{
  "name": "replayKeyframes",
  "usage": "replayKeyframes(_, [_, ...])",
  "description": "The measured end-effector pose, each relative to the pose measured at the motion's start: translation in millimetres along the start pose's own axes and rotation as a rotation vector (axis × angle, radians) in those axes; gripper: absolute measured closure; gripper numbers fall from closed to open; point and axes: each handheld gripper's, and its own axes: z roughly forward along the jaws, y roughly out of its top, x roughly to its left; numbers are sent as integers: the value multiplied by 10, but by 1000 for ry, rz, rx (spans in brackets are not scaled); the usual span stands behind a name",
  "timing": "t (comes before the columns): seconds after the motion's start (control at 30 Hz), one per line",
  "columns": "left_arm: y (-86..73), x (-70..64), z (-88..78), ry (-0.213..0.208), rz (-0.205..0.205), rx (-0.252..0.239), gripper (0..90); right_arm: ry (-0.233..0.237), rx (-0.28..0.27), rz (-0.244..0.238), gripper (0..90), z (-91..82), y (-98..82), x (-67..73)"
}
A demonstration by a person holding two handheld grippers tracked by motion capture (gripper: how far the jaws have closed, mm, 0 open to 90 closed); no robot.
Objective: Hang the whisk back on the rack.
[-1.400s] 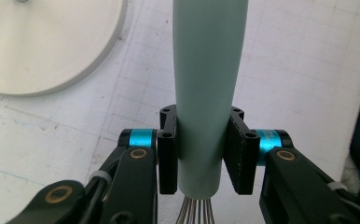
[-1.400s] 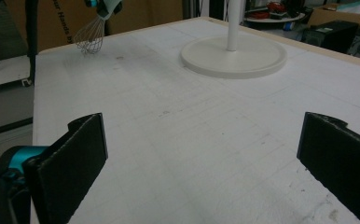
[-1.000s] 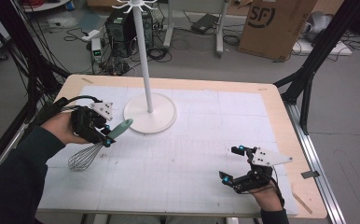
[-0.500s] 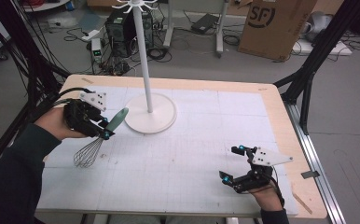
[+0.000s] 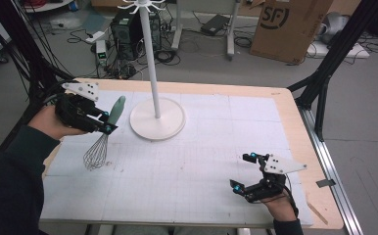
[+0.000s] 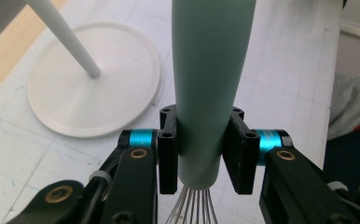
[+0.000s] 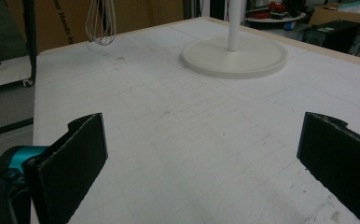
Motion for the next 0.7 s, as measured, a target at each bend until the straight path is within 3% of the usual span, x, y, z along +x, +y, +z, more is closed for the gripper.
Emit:
replayKeyframes(0.43, [74,188,-281,7,-33,-138,693,-3,-3,0,5,-5,-7,-13])
replayKeyframes(0.7, [217,333,-415,27,-22,-187,693,-9,-1,6,5,-18,-14,-22])
